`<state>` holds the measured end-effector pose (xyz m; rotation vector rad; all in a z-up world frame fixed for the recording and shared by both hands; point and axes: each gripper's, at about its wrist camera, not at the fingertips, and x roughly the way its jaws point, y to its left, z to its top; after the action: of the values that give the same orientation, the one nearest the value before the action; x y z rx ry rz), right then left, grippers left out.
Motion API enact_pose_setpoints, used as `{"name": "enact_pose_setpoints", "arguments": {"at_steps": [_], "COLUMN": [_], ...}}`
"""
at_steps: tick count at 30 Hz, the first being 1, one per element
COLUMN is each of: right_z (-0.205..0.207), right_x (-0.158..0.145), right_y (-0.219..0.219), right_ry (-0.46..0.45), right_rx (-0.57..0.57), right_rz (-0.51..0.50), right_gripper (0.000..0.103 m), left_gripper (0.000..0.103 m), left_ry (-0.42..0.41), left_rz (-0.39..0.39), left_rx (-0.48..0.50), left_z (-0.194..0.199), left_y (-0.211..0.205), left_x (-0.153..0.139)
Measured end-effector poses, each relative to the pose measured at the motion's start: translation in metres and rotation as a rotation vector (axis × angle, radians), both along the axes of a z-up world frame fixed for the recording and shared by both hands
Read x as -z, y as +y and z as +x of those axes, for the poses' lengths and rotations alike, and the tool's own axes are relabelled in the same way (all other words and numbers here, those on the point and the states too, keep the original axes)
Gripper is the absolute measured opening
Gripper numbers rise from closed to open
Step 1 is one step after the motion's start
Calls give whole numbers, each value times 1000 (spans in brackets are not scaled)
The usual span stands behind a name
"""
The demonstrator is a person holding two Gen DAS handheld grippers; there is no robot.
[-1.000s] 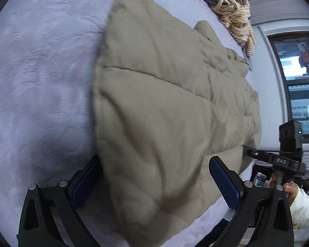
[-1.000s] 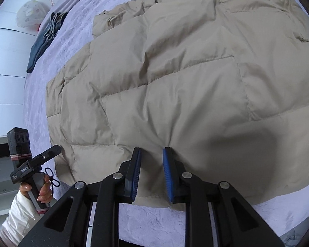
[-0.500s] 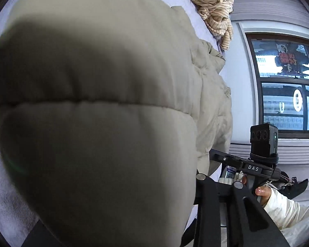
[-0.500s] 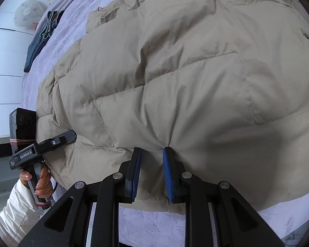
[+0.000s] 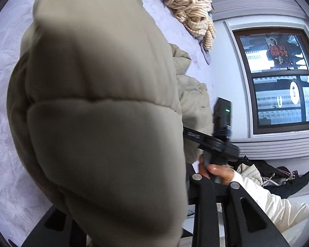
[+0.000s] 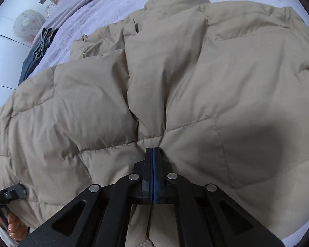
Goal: Fold large clothes
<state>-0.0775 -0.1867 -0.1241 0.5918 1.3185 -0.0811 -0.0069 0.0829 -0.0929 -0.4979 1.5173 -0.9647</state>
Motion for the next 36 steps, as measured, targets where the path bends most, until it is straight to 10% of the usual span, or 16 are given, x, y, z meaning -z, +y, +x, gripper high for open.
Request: {"name": "enact_pose_setpoints", "arguments": {"at_steps": [19,25,30,36], "right_z": [-27,-77,-112,-153], "right_x": [8,-8,-19,-48], "right_y": [-63,-111,-138,-149], "right_ry": [-19,-58,-78,-87], "right_rx": [67,171,215,202], "right_rz": [261,295,298,251], "right_gripper": [0,0,0,2], "left_gripper": [34,75,76,76], "left_ry": [-70,-24,-15,-48], "left_rz": [130,62,-28,54], "left_rx": [113,179,257,243], "left_z": [-9,-6,-5,-3], "left_y": [-178,-249,-290,-300], "left_x": [-65,-61,-48,-23]}}
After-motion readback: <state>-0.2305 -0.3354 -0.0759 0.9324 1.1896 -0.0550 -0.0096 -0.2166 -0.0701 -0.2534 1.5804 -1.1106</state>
